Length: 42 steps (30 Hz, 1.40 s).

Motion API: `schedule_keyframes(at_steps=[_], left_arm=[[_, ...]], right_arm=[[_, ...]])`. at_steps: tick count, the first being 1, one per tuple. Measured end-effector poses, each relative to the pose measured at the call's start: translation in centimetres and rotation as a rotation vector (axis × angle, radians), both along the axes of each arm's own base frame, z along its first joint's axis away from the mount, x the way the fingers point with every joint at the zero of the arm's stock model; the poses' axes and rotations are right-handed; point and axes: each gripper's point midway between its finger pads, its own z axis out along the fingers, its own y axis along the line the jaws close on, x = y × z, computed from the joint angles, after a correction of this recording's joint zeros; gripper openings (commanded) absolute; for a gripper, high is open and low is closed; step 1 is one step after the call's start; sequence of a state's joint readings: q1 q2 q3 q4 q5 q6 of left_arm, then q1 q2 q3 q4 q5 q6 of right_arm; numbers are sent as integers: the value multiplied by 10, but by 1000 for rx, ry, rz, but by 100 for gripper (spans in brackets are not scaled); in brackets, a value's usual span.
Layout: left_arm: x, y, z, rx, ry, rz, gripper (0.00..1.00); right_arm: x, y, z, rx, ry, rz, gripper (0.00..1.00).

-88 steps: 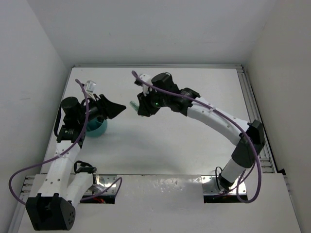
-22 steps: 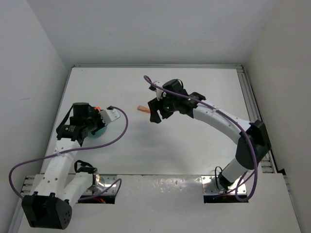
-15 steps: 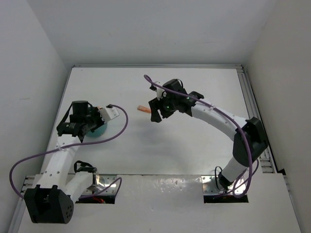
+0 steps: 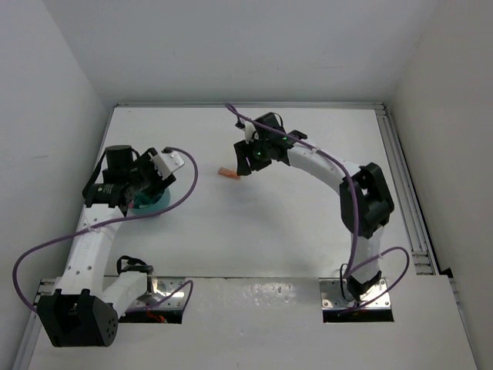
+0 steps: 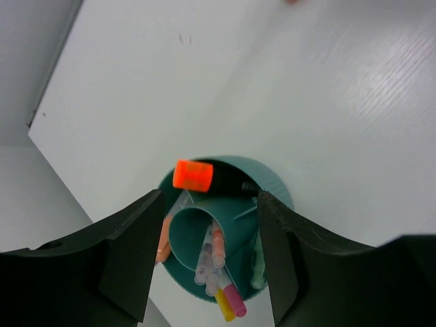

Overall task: Sort the stationery into containers
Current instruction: Grab a piece of stationery with the right arm

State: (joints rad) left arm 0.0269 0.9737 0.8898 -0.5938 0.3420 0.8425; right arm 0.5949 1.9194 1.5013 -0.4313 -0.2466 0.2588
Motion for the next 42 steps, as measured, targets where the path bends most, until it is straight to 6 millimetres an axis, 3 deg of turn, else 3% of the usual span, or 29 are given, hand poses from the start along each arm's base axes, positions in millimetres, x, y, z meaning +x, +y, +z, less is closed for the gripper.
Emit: schedule_keyframes(at_steps=[5, 8, 15, 24, 31, 38, 41, 42], left_arm=[[2, -25, 37, -136, -45, -46, 66], [-4, -43, 49, -222, -50, -74, 66], [-14, -61, 57, -354, -15, -89, 67], [-18, -68, 63, -412, -10, -85, 67], [-17, -67, 62, -407, -16, -81, 68], [-16, -63, 63, -393, -33, -66, 68], [-15, -62, 65, -390, -43, -63, 68], [-14, -62, 65, -390, -45, -62, 67]], right_arm=[[24, 11, -21, -20, -4, 11, 50], [33, 16, -38, -28, 11, 12, 51], [42, 25, -74, -47, 44, 15, 64], [63, 53, -86, -66, -21, 36, 65], [65, 73, -98, -138, -97, 87, 63], [68, 72, -111, -228, -146, 116, 51], [72, 69, -112, -248, -160, 112, 41], [73, 68, -112, -251, -160, 110, 33]])
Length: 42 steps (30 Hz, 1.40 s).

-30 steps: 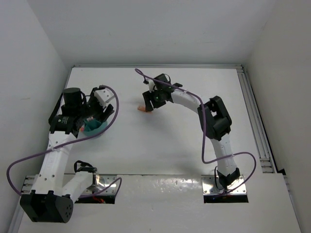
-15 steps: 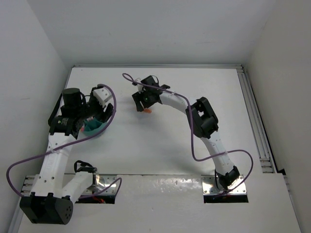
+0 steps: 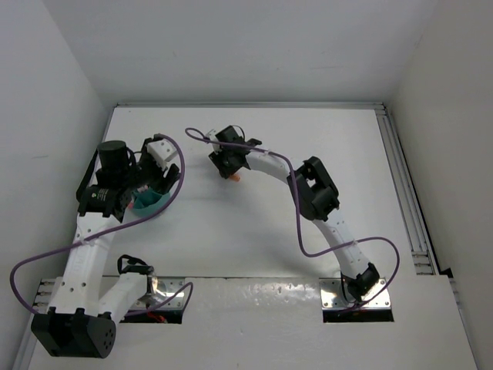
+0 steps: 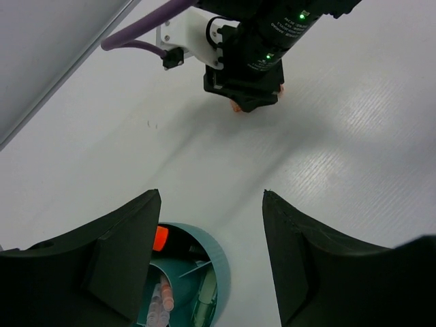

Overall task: Sort the stationery into containers
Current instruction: Grab a piece of stationery with the right arm, then pass the stationery from the right arm to the left

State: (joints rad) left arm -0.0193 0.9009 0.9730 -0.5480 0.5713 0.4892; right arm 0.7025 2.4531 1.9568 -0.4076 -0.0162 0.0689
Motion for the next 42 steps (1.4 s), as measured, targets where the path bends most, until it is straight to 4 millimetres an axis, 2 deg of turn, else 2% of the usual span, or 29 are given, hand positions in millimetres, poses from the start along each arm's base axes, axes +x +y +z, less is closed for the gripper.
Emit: schedule_keyframes(at_steps=[2, 3, 5, 6, 7, 9, 11, 15, 20, 22, 27, 32, 37, 42], left_arm=[[1, 0, 0, 0, -3, 1, 67], [0, 0, 1, 1, -5, -1, 67], [-1, -1, 1, 5, -13, -14, 67], [-3, -3, 0, 14, -23, -35, 68], [-7, -5, 0, 25, -35, -58, 67], [-18, -10, -5, 54, -52, -131, 67], [-34, -17, -12, 84, -55, -218, 67], [-65, -36, -34, 205, -86, -449, 65], [-96, -56, -64, 291, -65, -652, 63], [-104, -65, -68, 304, -61, -714, 62], [-120, -88, -77, 329, -49, -846, 58], [-123, -105, -85, 368, -46, -904, 55], [-114, -110, -90, 397, -42, -895, 55], [-112, -110, -97, 420, -21, -895, 56]], right_arm=[[0, -1, 0, -5, -4, 2, 25], [0, -1, 0, -7, -4, 2, 18], [0, -2, 0, -7, -1, -3, 9], [-2, -2, 0, -1, 9, -13, 2], [-7, -3, 1, 6, 27, -21, 0], [-26, -7, 2, 24, 100, -41, 0], [-52, -14, 4, 55, 201, -69, 0], [-104, -18, 26, 142, 373, -114, 0], [-148, 7, 64, 311, 534, -97, 0], [-163, 19, 74, 367, 599, -75, 0], [-189, 40, 89, 459, 740, -52, 0], [-203, 47, 93, 533, 866, -71, 0], [-219, 45, 86, 554, 987, -126, 0], [-227, 54, 96, 582, 1021, -114, 0]])
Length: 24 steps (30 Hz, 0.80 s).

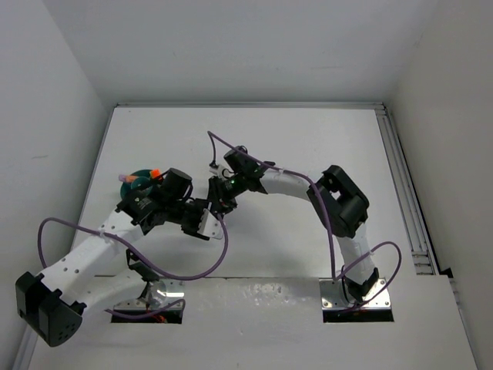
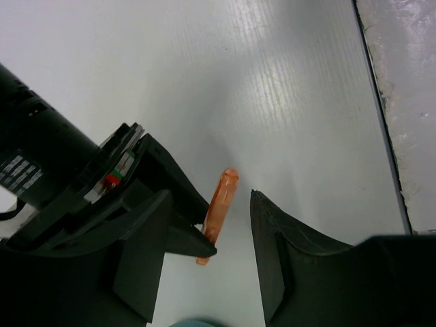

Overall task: Sort the stationery into containers
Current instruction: Pass the stationery from the right arm to the left

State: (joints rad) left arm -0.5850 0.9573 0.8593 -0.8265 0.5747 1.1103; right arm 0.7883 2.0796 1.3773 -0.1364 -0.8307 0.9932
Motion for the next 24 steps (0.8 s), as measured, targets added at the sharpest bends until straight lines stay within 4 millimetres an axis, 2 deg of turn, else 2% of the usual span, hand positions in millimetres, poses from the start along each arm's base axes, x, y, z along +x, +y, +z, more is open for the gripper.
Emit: schedule_keyframes(at_steps=[7, 13, 16, 18, 19, 21, 23, 24], left_arm=[[-3, -2, -8, 35, 14, -22, 55], [-5, 0, -18, 71, 41, -28, 46], [-5, 2, -23, 97, 57, -20, 36], [-4, 4, -25, 105, 60, -11, 23], [-2, 2, -23, 99, 48, -11, 12], [2, 0, -19, 89, 31, -1, 2], [4, 0, -17, 80, 34, 29, 0], [4, 1, -15, 68, 54, 65, 0]], right_arm=[[-9, 8, 19, 46, -9, 22, 0], [-10, 9, 26, 57, -21, 23, 0], [-10, 9, 26, 57, -23, 23, 0], [-11, 10, 28, 60, -25, 24, 0], [-12, 10, 29, 61, -29, 26, 0], [-13, 10, 29, 58, -30, 29, 28], [-13, 9, 30, 55, -31, 30, 53], [-8, 7, 29, 55, -51, 24, 57]])
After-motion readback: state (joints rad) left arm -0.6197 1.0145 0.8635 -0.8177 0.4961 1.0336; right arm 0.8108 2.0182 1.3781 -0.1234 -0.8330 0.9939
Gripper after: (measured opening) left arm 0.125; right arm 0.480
